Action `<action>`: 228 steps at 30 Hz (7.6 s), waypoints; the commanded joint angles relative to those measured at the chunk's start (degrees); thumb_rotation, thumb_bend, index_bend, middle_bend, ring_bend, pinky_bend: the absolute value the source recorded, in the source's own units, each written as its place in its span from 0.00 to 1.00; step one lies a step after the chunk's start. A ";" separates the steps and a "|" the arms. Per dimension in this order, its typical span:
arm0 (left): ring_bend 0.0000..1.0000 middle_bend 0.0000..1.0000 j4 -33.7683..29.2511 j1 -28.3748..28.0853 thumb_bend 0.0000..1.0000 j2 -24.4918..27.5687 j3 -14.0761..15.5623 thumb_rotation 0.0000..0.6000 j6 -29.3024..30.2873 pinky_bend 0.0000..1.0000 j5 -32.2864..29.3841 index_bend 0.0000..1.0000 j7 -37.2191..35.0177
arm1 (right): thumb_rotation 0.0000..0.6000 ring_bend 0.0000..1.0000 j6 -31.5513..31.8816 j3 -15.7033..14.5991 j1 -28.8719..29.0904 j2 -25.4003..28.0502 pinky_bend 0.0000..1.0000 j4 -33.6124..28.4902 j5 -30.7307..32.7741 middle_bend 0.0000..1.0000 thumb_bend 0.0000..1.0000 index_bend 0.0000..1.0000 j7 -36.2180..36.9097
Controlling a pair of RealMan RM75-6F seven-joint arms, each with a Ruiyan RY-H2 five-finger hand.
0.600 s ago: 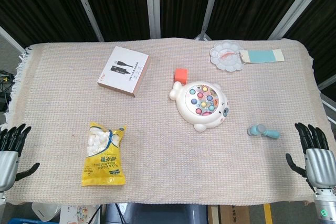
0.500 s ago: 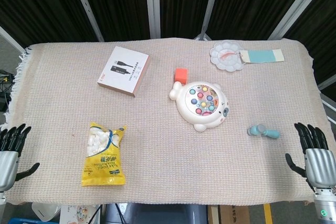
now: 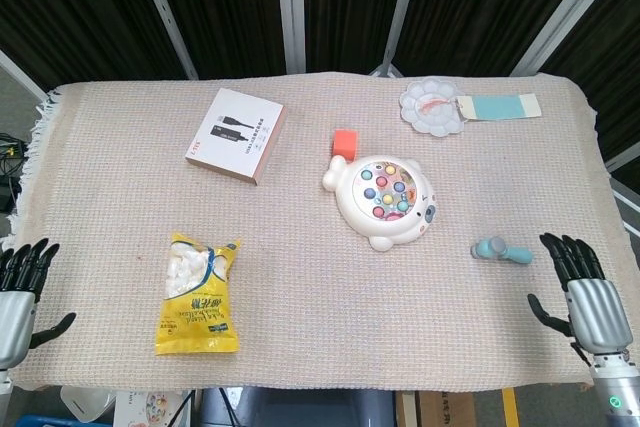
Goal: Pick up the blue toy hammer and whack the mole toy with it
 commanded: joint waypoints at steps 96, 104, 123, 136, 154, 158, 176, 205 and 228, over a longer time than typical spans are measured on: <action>0.00 0.00 -2.45 -2.97 0.15 0.83 -1.30 1.00 -4.17 0.00 -2.96 0.00 3.81 | 1.00 0.44 -34.28 -0.47 20.66 -11.36 0.26 24.18 9.20 0.60 0.79 0.68 15.91; 0.00 0.00 -2.68 -2.98 0.15 0.85 -1.25 1.00 -4.06 0.00 -2.89 0.00 4.11 | 1.00 0.50 -32.52 -0.51 20.48 -10.97 0.30 23.68 8.33 0.67 0.82 0.77 16.27; 0.00 0.00 -3.49 -3.02 0.15 0.96 -1.06 1.00 -3.97 0.00 -2.66 0.00 5.08 | 1.00 0.61 -26.11 -0.41 20.28 -11.31 0.40 22.57 4.52 0.78 0.90 0.92 20.29; 0.00 0.00 -3.37 -3.75 0.15 0.56 -1.12 1.00 -4.96 0.00 -2.61 0.00 5.23 | 1.00 0.68 -27.89 4.79 27.70 -6.40 0.45 10.36 3.98 0.83 0.96 1.00 10.50; 0.00 0.00 -0.92 -5.15 0.15 -0.08 -1.90 1.00 -7.86 0.00 -5.48 0.00 3.00 | 1.00 0.69 -43.16 10.04 40.98 -11.31 0.46 9.18 18.77 0.84 0.99 1.00 -15.40; 0.00 0.00 -0.43 -5.35 0.15 -0.25 -1.91 1.00 -8.40 0.00 -5.98 0.00 2.51 | 1.00 0.69 -44.09 10.20 42.14 -12.15 0.46 10.17 22.06 0.85 0.99 1.00 -18.54; 0.00 0.00 -0.84 -5.68 0.15 -0.56 -1.80 1.00 -8.49 0.00 -6.38 0.00 3.22 | 1.00 0.70 -45.00 8.55 43.01 -10.48 0.46 10.01 27.32 0.85 0.99 1.00 -22.40; 0.00 0.00 -1.10 -5.77 0.15 -0.58 -1.65 1.00 -8.02 0.00 -6.41 0.00 3.58 | 1.00 0.70 -42.75 7.45 43.49 -8.16 0.46 6.73 29.81 0.85 0.99 1.00 -24.59; 0.00 0.00 -0.63 -5.39 0.15 -0.59 -1.62 1.00 -7.39 0.00 -6.78 0.00 3.09 | 1.00 0.70 -43.13 6.46 43.58 -10.02 0.46 9.52 29.28 0.85 0.99 1.00 -22.92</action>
